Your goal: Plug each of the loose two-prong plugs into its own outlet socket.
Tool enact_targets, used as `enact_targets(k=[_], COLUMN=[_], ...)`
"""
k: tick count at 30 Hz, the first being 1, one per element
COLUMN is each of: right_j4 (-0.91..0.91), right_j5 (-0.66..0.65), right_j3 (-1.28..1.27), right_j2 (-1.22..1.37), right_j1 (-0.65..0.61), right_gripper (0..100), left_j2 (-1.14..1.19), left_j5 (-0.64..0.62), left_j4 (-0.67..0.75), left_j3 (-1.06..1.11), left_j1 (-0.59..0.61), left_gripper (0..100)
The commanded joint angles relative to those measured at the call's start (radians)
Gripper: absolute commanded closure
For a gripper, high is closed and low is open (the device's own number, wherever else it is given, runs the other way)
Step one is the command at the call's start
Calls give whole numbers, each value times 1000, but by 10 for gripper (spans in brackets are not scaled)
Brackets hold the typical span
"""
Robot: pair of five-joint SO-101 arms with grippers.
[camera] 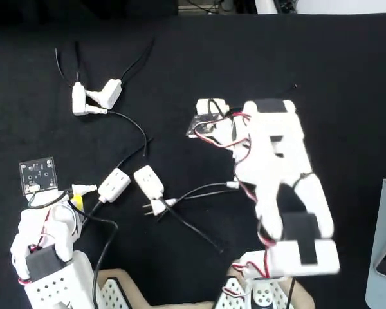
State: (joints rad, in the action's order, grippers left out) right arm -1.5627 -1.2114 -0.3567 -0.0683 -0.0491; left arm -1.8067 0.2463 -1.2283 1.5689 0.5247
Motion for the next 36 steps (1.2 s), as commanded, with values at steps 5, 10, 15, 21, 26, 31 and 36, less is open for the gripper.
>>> enact_targets(k=[5,10,15,21,26,31,36], right_j4=[41,269,551,770,730,681,684], right_j5=[138,270,381,451,454,454,454], right_j3=[-16,-153,-374,-541,-550,-547,-544], right_j2=[-240,-262,-266,-259,-259,-259,-259], right_j1=[12,2,-60,-124,-130,-133,-133], right_gripper=[986,986,986,983,967,875,875], left_j2=[-8,-8,-8,-8,-8,-8,-8], left_j5=[2,2,2,2,2,2,2], left_j4=[-2,-2,-2,-2,-2,-2,-2], left_j3=[-5,-5,-5,-4,-4,-4,-1], left_j1=[1,1,1,1,1,1,1], left_gripper=[772,772,772,772,772,772,772])
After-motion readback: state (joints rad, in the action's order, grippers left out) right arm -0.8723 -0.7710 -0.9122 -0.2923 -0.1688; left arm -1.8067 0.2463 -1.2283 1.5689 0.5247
